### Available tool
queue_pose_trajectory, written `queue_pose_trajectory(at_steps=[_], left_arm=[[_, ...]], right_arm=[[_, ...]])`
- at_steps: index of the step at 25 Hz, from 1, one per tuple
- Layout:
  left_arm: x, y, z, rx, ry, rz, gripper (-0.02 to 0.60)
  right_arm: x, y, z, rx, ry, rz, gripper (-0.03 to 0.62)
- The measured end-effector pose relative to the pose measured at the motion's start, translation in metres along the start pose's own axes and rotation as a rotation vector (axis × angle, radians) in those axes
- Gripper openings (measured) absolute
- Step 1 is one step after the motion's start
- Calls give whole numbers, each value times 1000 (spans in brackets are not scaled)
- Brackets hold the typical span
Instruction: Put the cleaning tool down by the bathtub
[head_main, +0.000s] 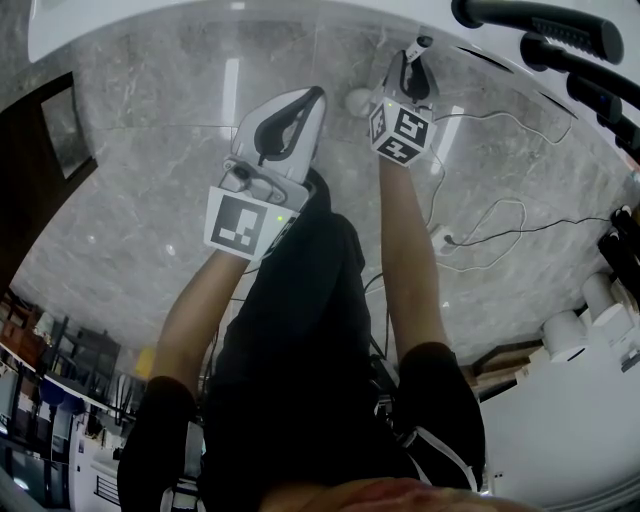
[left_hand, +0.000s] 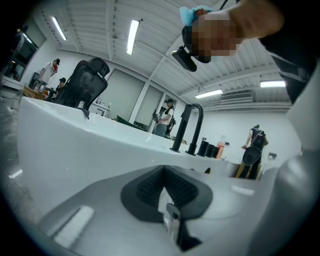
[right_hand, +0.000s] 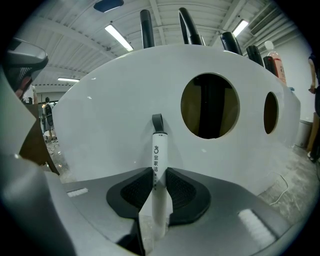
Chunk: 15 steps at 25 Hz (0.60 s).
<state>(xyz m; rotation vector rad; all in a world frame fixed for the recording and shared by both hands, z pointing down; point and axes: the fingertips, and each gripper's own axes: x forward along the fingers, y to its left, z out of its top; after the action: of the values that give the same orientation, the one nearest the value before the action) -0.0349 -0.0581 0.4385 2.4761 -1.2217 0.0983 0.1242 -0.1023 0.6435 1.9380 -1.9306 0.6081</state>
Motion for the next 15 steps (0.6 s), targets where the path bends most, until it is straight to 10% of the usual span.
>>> queue_pose_trajectory(at_steps=[15], left_arm=[[-17, -1, 24, -19, -4, 27, 8]], right_arm=[[-25, 2, -5, -5, 73, -9, 118]])
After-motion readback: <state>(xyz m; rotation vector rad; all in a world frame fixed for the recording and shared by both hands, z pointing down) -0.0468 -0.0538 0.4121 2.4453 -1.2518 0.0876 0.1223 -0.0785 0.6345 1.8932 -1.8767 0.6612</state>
